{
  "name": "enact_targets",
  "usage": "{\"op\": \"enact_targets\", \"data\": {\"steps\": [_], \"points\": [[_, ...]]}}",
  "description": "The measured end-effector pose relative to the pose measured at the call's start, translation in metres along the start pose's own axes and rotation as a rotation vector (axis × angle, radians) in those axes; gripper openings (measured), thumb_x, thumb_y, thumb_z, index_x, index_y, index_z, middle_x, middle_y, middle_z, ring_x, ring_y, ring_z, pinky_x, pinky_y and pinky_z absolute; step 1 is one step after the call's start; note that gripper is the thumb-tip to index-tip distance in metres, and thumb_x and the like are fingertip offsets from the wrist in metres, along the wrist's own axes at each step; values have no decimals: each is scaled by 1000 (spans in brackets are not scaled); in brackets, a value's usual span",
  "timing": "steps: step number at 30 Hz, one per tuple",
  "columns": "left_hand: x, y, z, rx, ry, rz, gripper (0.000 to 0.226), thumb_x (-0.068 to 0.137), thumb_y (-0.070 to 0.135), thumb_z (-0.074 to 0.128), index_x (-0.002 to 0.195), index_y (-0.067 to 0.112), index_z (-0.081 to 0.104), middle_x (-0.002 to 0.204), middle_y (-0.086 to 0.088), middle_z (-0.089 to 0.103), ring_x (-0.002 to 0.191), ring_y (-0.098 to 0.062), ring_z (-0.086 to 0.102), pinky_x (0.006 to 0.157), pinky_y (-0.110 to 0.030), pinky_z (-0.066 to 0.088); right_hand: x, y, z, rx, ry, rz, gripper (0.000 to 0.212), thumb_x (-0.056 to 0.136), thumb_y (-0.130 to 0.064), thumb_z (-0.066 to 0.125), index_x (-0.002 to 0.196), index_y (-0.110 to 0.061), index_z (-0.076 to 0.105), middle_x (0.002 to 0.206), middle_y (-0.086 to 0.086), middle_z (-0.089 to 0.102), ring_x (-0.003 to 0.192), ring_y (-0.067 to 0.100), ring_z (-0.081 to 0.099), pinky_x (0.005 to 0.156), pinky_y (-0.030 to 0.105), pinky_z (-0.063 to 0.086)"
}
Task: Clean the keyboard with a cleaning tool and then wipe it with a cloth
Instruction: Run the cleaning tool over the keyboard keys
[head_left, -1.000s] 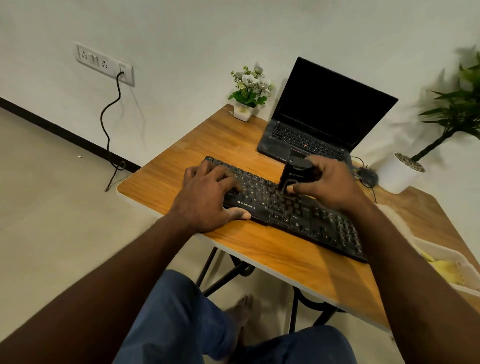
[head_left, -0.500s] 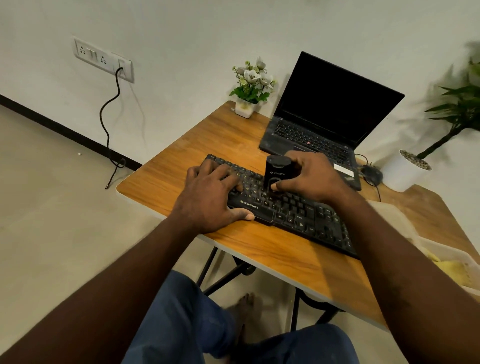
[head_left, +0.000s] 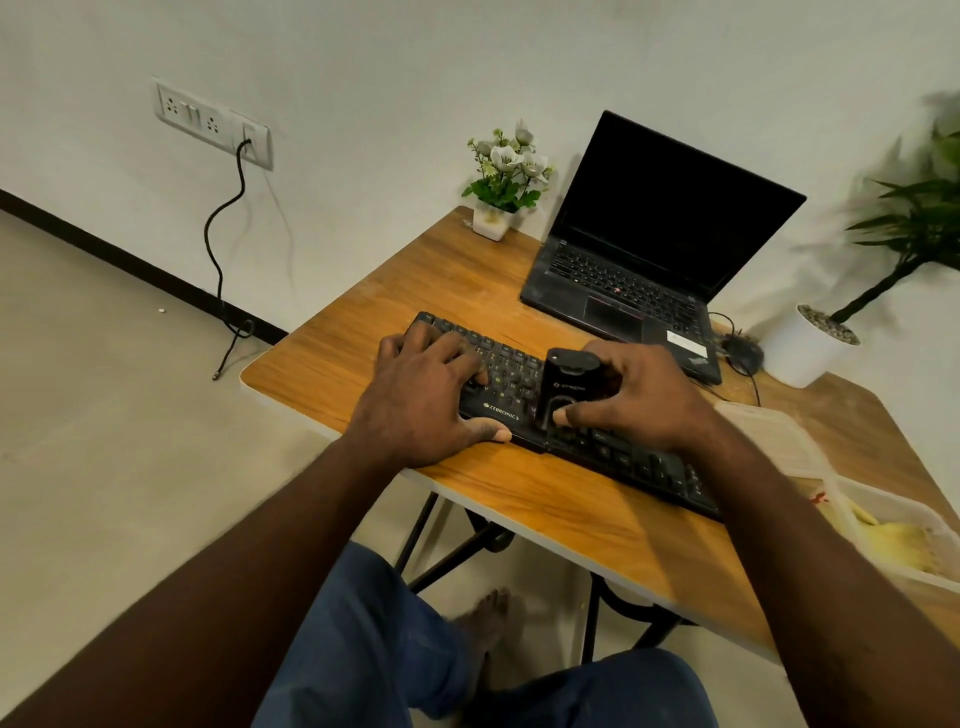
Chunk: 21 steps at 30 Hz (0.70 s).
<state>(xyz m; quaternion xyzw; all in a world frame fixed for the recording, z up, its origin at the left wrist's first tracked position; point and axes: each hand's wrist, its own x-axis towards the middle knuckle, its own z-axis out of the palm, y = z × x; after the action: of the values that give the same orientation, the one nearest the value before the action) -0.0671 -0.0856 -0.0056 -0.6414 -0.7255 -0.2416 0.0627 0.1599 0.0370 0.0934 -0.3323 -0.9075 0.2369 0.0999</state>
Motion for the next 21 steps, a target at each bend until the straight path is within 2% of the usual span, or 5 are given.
{"op": "enact_targets", "data": {"steps": [2,6,14,19,21], "points": [[0,0,0,0,0,-2,75,71,94,50,122,40,58,134,13,51,132,-18,33,109,-46,31,-1,1,1,22,-37,-10,36,73,-28,92,102,-29,71,95,-7,75,87,8,71,78,40,61],[-1,0,0,-2,-3,-6,76,70,95,49,122,40,58,134,13,51,132,-18,33,109,-46,32,5,-2,3,-11,49,-3,36,74,-27,91,103,-32,70,96,-13,73,86,-1,68,72,20,53],[0,0,0,4,-5,-7,78,70,96,47,123,40,58,135,13,51,132,-18,33,110,-46,32,9,-6,-6,18,-74,34,37,72,-23,92,101,-30,71,94,-8,75,84,2,71,74,28,57],[0,1,-2,9,-3,-22,82,68,96,46,124,38,57,136,13,50,132,-17,32,110,-44,30,45,-1,-4,-5,246,71,34,74,-28,91,101,-28,71,92,-14,72,84,-1,67,66,15,45],[0,1,-3,5,-2,-29,82,67,97,46,122,38,57,136,13,50,131,-16,32,109,-43,29,57,-2,6,-19,277,93,35,74,-26,91,102,-26,70,93,-16,69,85,-2,64,63,12,41]]}}
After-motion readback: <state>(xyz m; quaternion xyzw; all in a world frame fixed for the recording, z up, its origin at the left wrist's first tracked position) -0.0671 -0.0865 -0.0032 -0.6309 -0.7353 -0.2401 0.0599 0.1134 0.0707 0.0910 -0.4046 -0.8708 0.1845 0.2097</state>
